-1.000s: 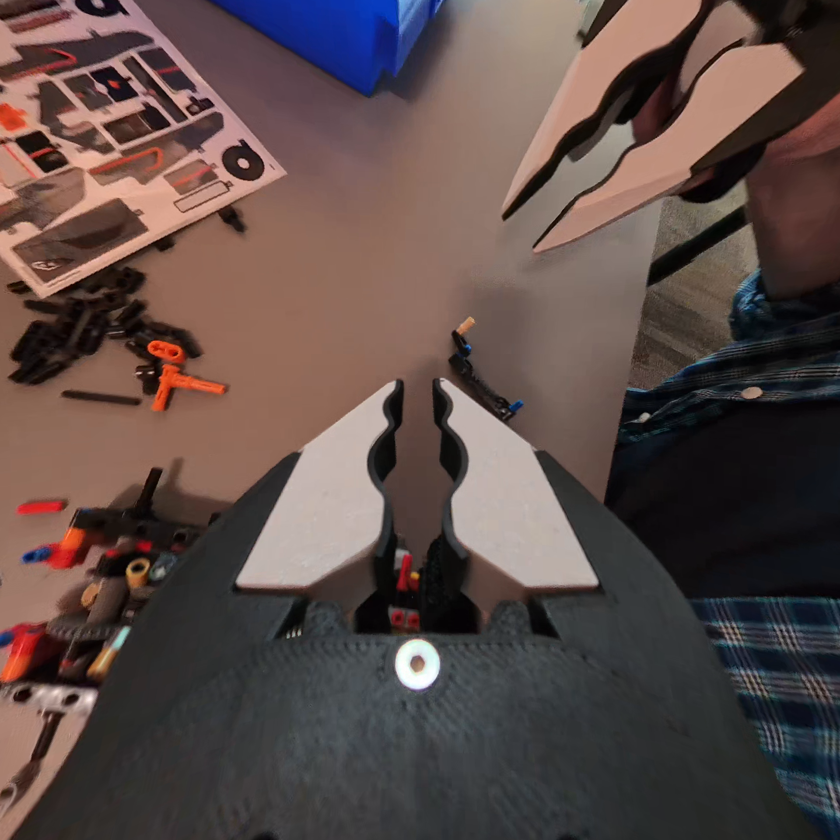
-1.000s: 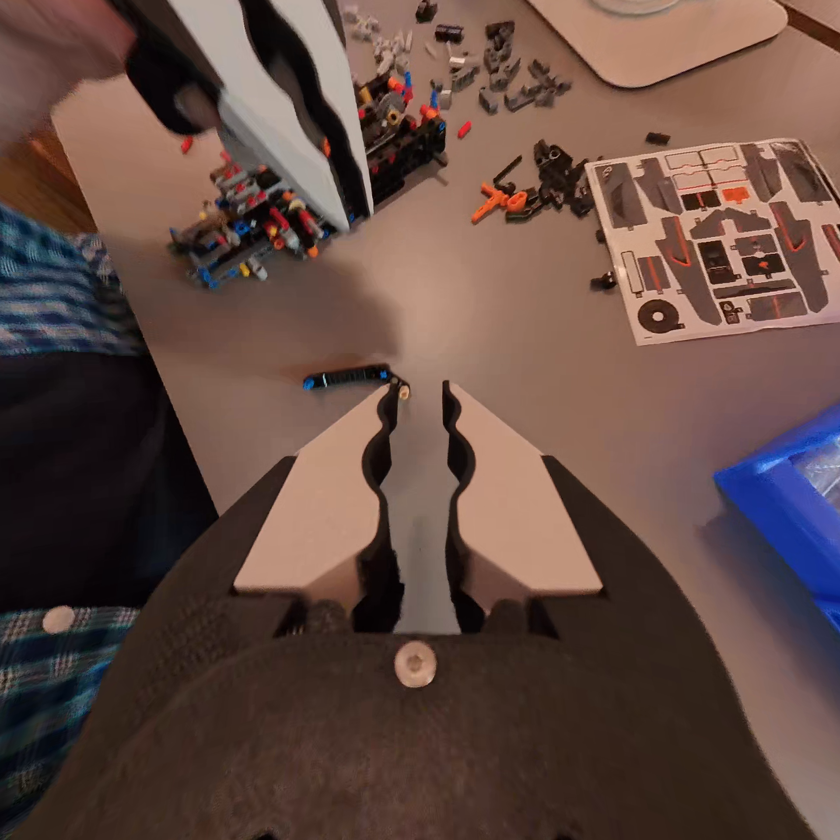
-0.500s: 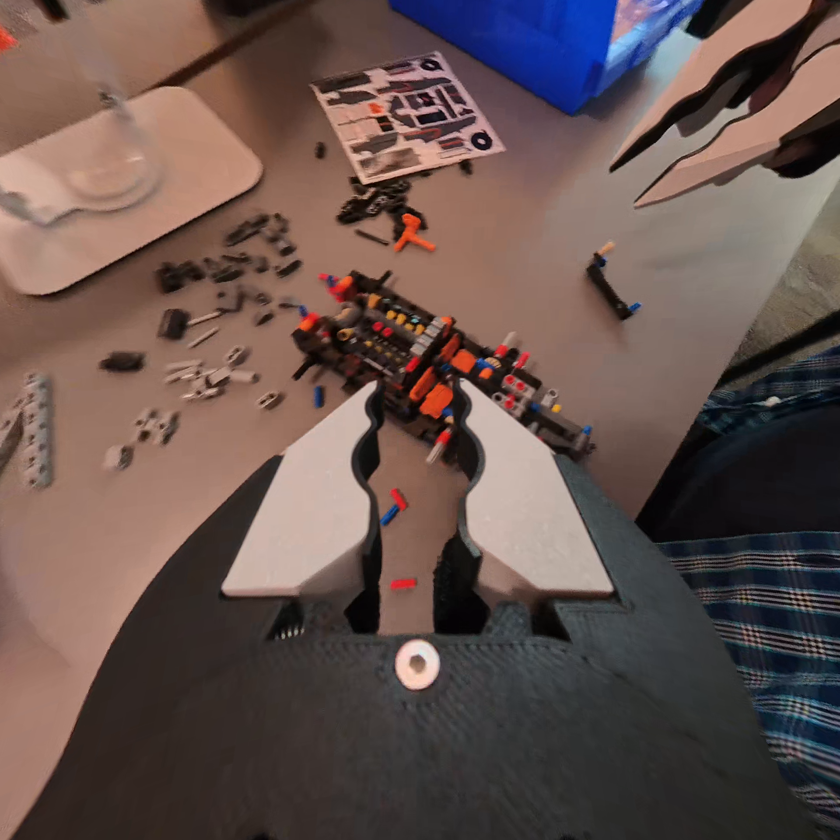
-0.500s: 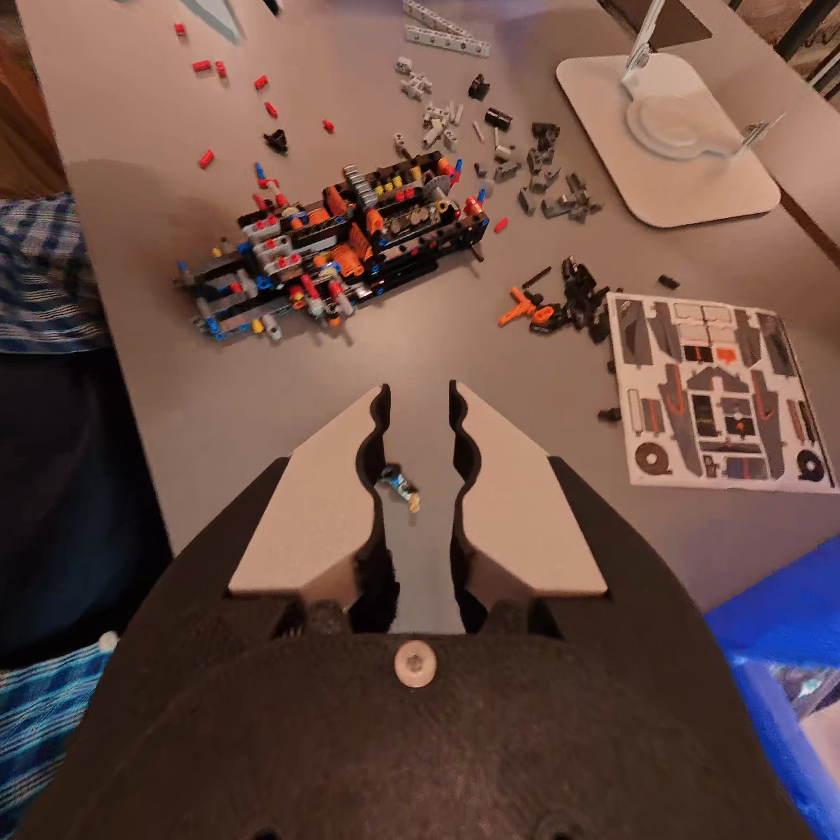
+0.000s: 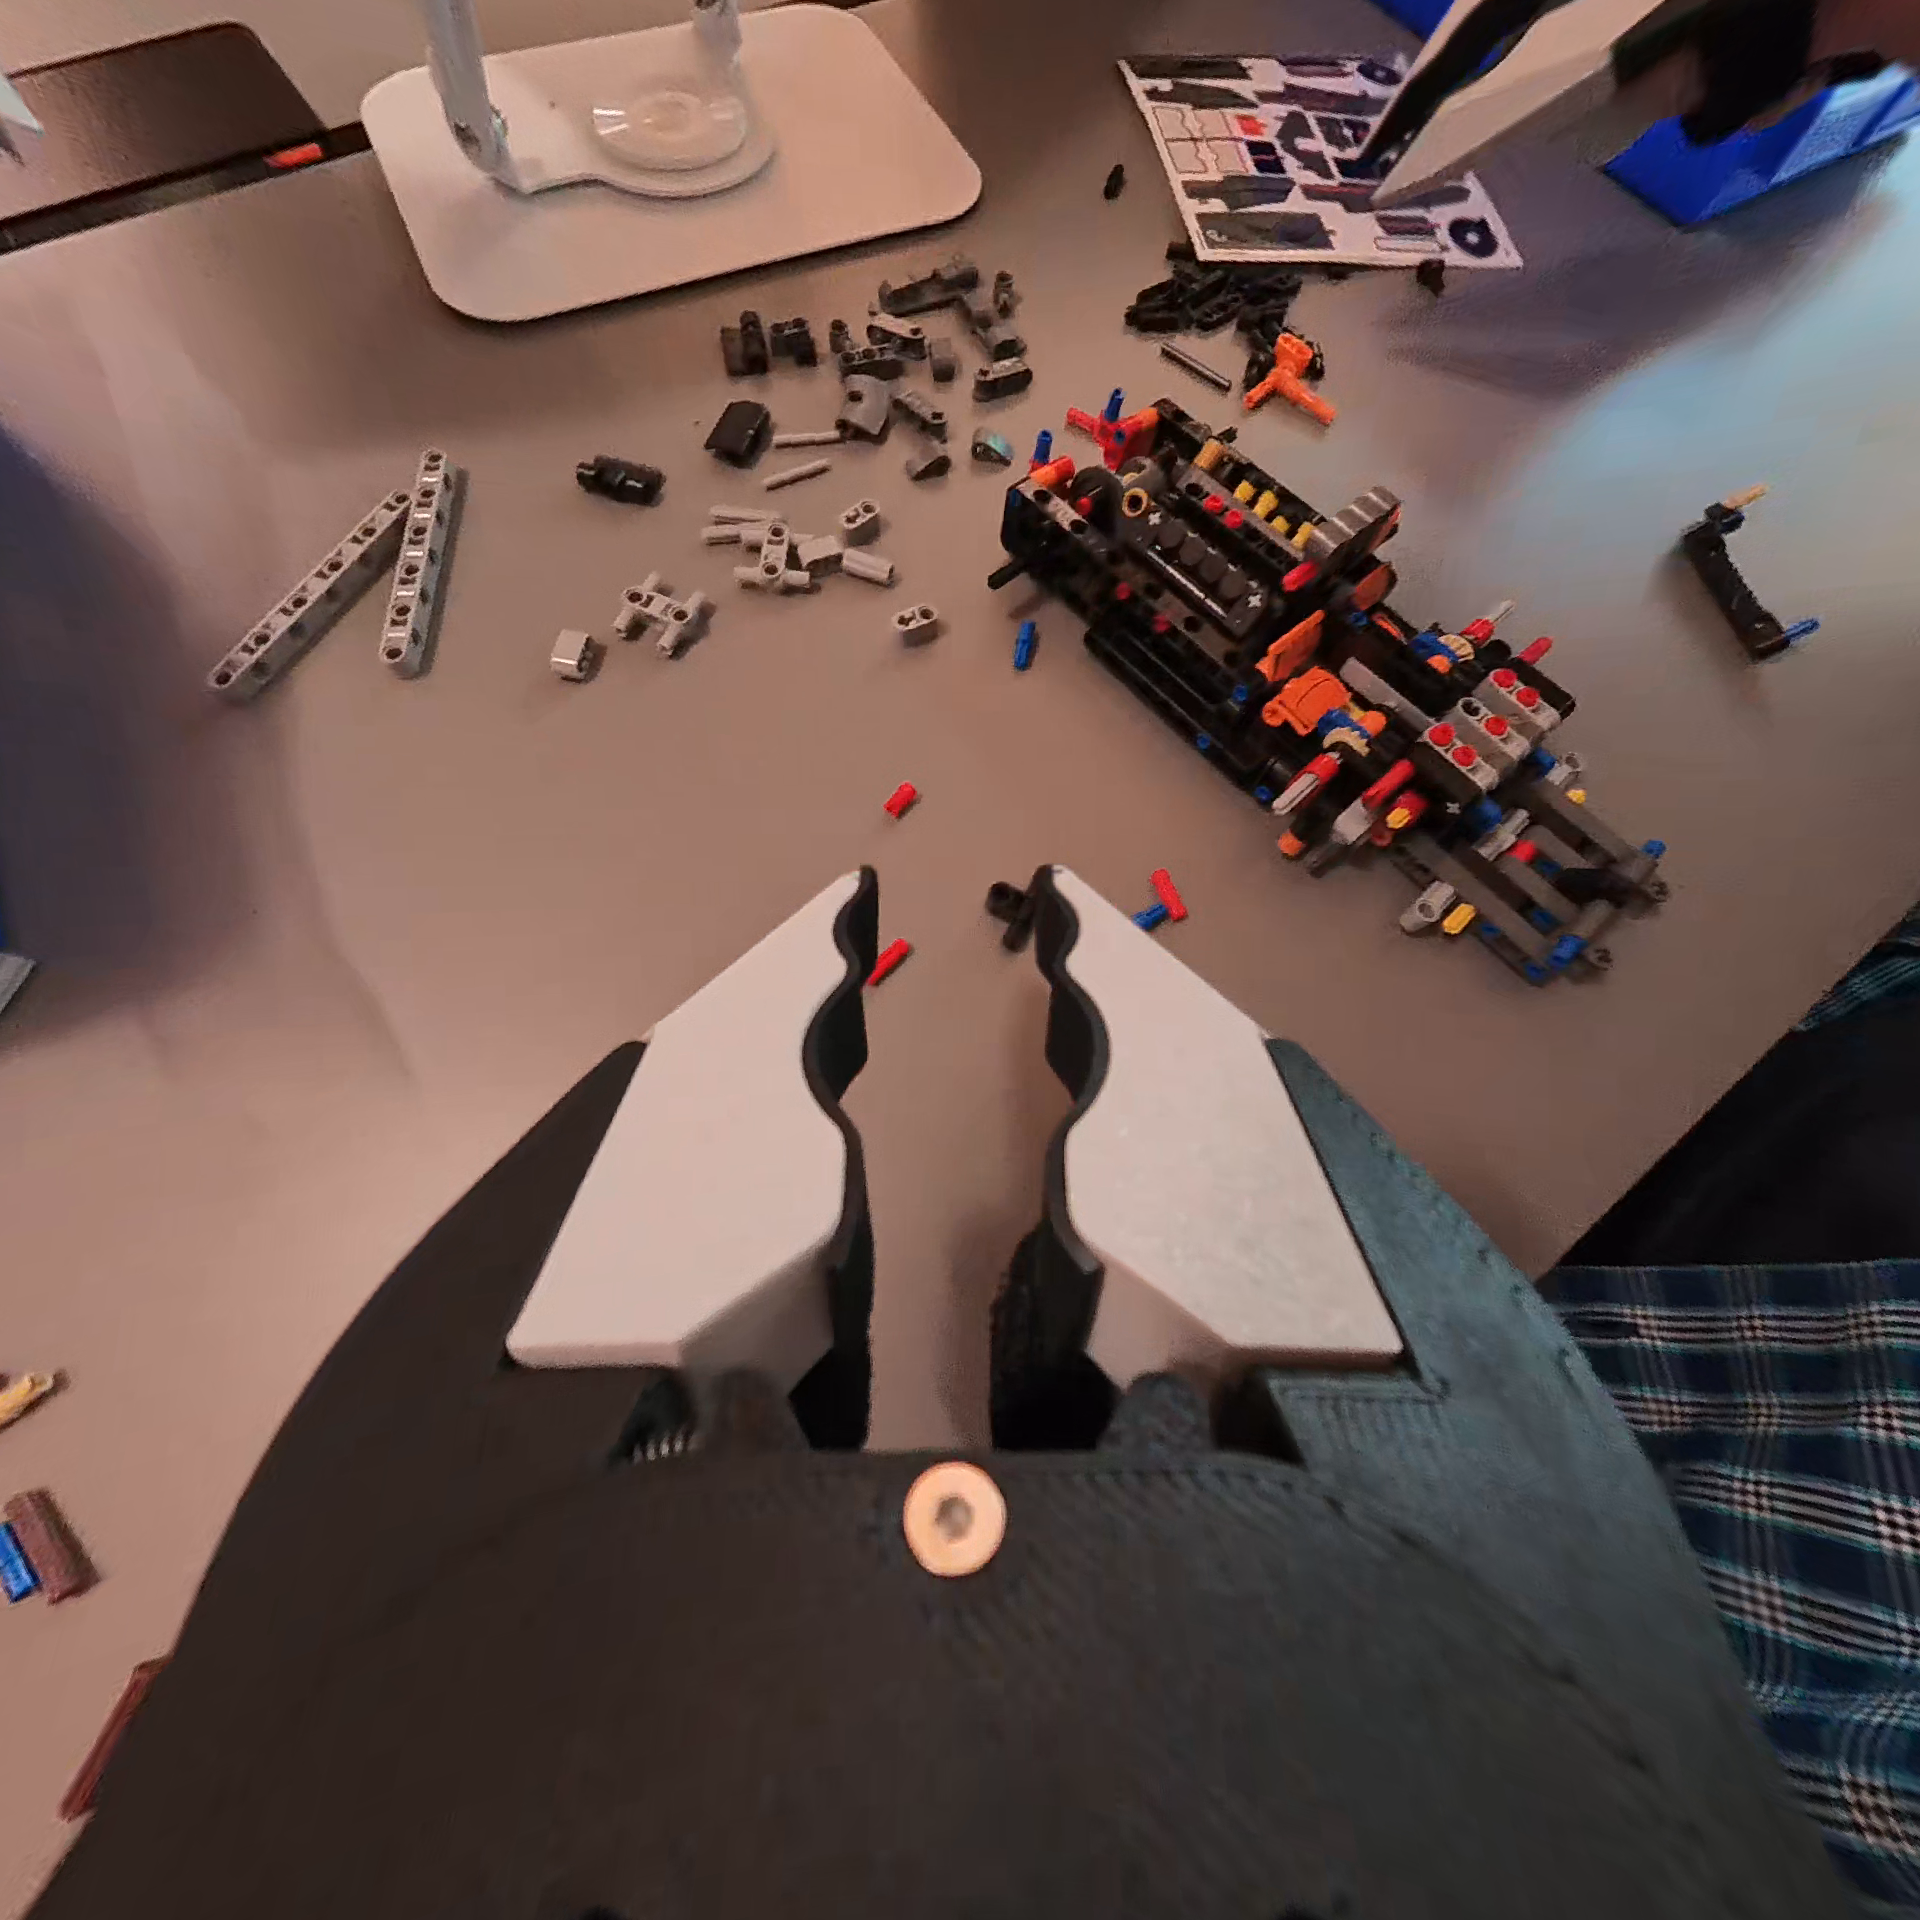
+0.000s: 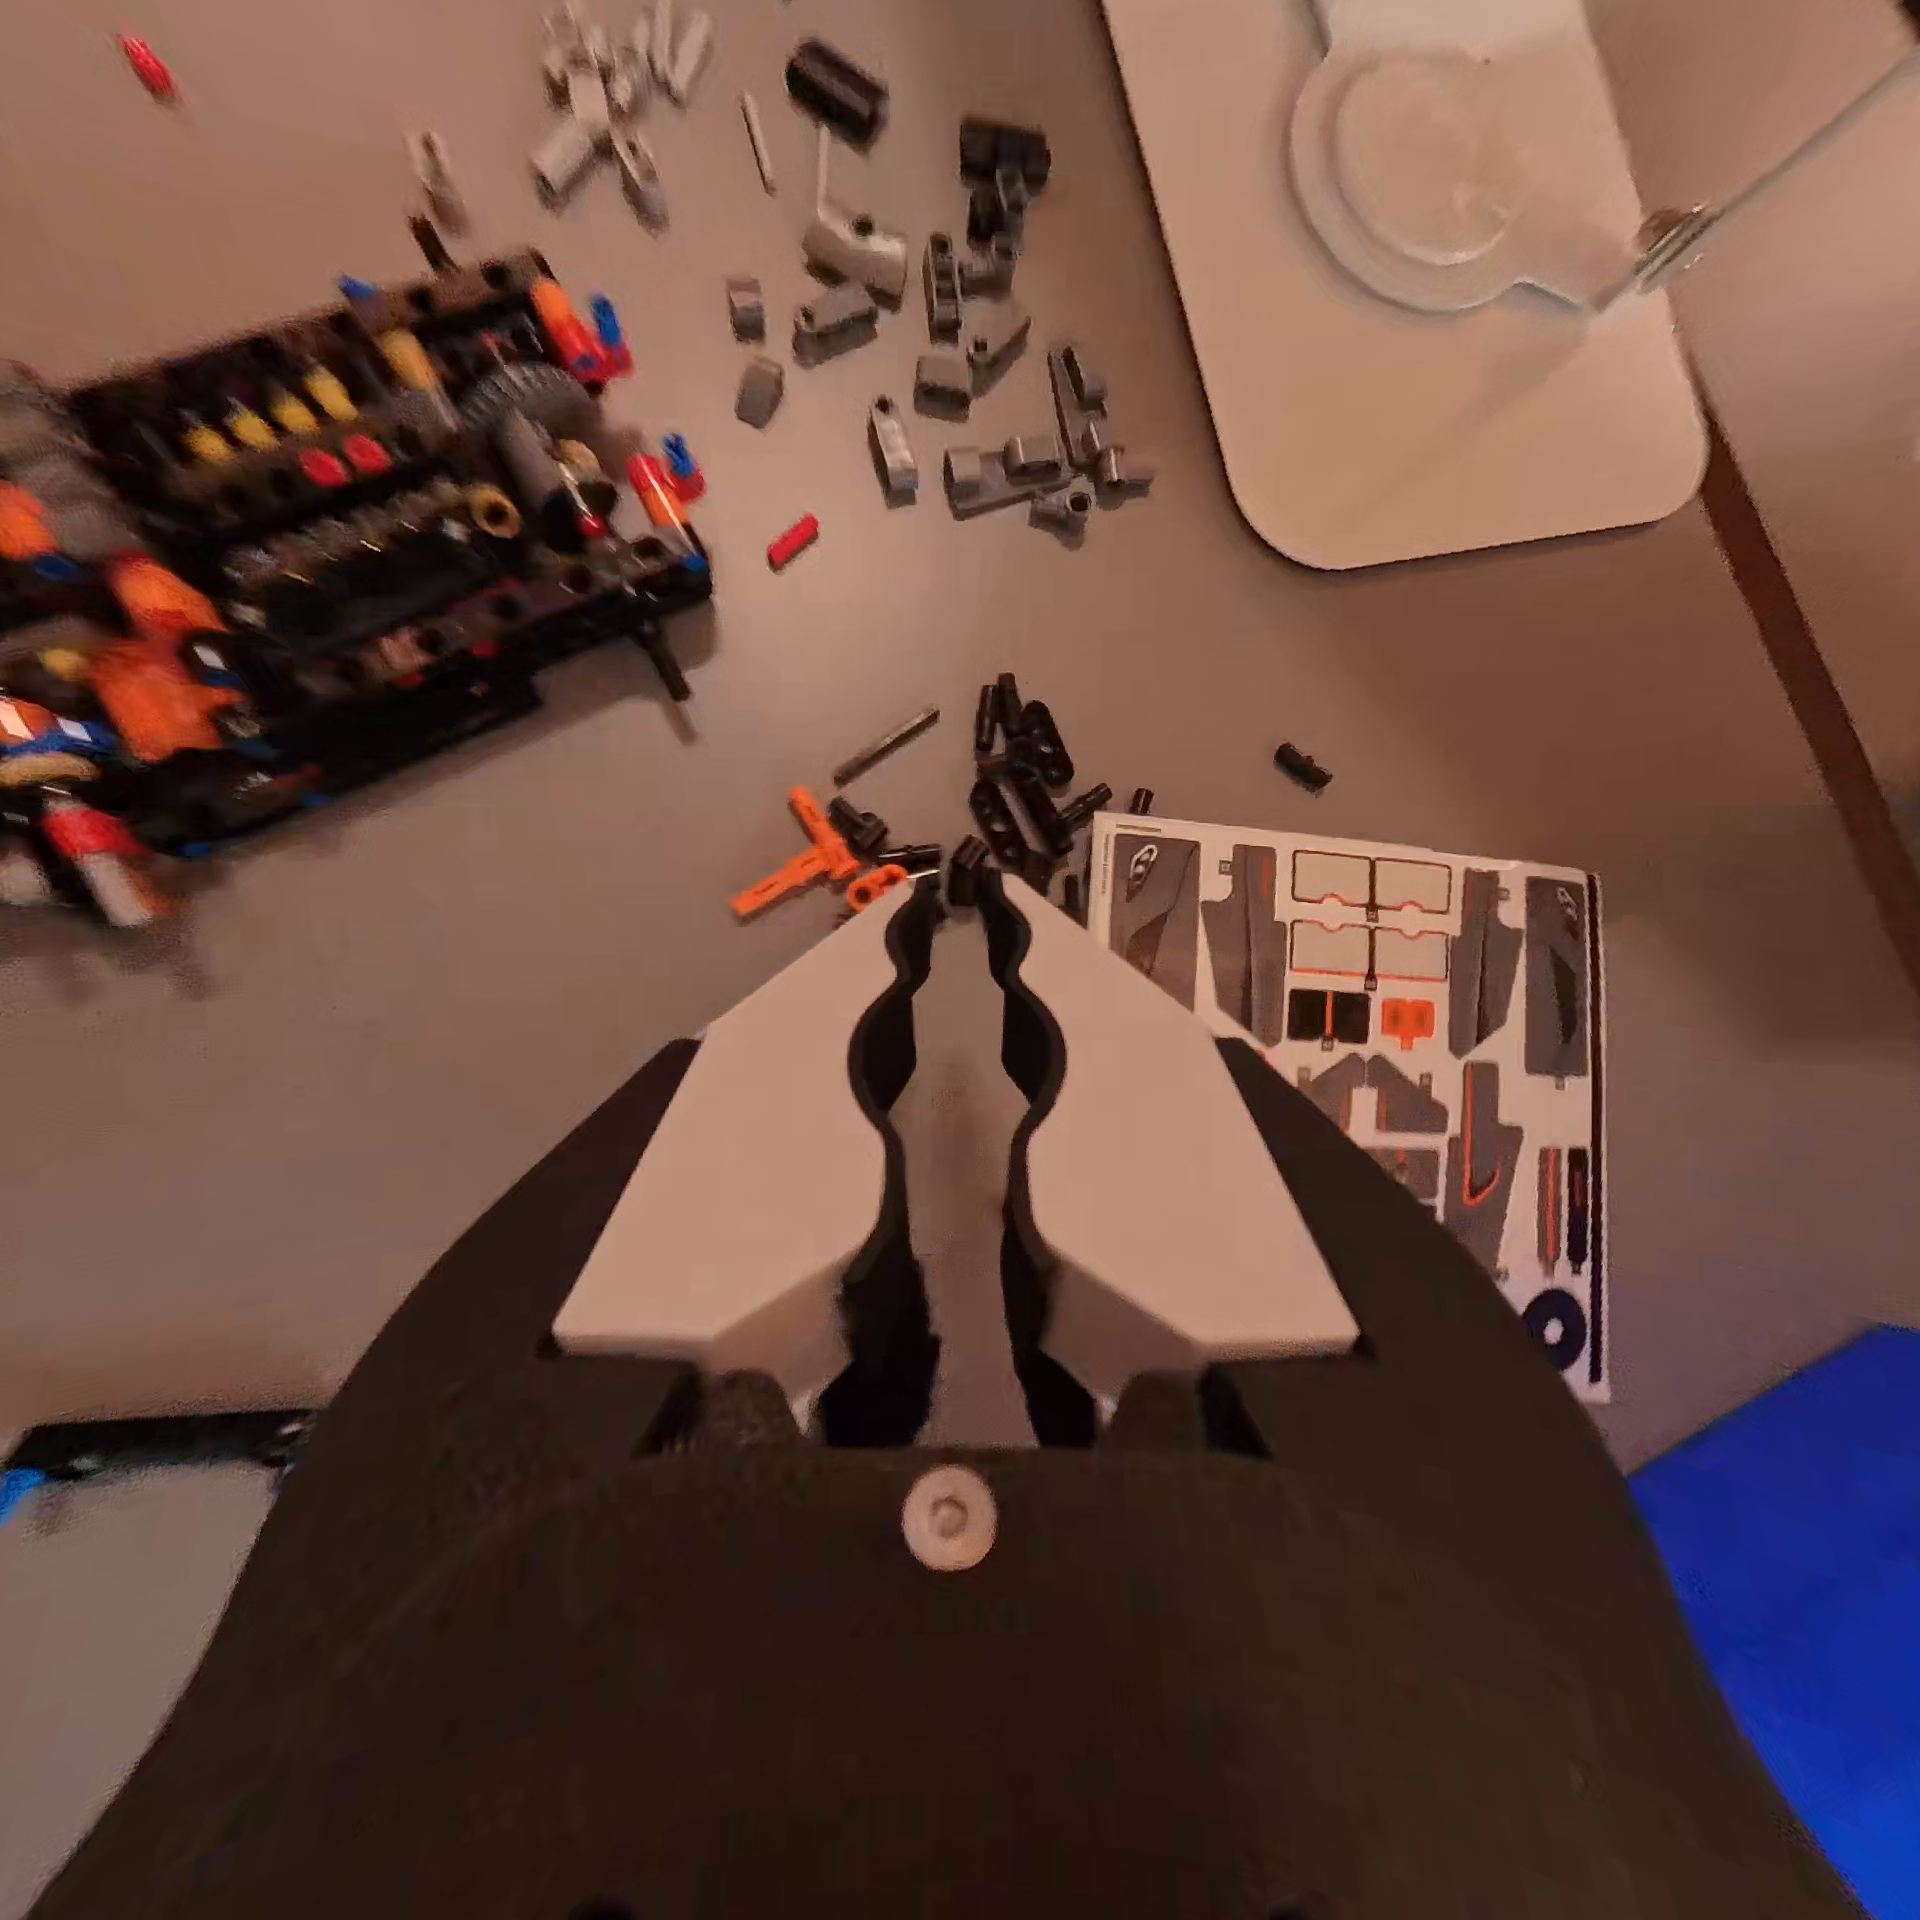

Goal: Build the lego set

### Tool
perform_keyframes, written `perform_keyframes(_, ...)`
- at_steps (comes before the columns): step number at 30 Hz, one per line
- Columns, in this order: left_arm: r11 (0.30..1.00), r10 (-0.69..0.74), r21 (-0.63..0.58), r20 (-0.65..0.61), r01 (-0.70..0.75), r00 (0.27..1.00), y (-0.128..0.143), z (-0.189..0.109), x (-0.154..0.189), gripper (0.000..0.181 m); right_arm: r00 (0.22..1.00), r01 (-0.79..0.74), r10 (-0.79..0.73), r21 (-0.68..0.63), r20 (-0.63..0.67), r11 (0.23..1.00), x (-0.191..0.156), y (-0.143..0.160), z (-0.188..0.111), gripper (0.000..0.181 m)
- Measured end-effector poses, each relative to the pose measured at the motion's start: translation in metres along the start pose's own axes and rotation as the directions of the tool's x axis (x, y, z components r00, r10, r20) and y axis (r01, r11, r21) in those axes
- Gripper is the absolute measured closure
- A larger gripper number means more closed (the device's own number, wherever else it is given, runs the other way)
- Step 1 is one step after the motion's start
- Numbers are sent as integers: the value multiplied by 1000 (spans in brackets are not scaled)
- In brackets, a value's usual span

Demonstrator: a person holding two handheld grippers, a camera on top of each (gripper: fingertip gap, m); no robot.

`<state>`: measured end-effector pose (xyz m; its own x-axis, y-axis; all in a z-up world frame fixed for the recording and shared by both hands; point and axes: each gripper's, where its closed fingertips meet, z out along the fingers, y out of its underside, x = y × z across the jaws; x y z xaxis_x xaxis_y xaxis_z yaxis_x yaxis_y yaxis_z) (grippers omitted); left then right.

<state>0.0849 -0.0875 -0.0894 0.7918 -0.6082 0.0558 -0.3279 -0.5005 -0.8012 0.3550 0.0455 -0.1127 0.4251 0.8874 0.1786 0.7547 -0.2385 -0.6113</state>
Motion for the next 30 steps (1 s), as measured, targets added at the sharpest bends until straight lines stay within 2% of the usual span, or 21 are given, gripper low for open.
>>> perform_keyframes(4,999,-30,16,-3,30,1000,5,0,-10,153,997,15,-11,-53,73,998,8,7,33,176)
perform_keyframes(8,999,-43,25,-15,43,999,6,4,-14,153,994,-11,21,-91,110,996,14,9,51,177)
perform_keyframes(10,999,-37,27,-23,38,999,4,7,-13,153,985,-13,29,-95,173,995,9,10,57,176)
perform_keyframes(20,1000,22,18,-70,-21,997,-9,25,4,154,971,44,-25,-75,239,996,7,6,62,176)
perform_keyframes(30,997,70,29,-106,-68,992,-19,28,20,155,950,9,9,-56,311,998,5,4,62,178)
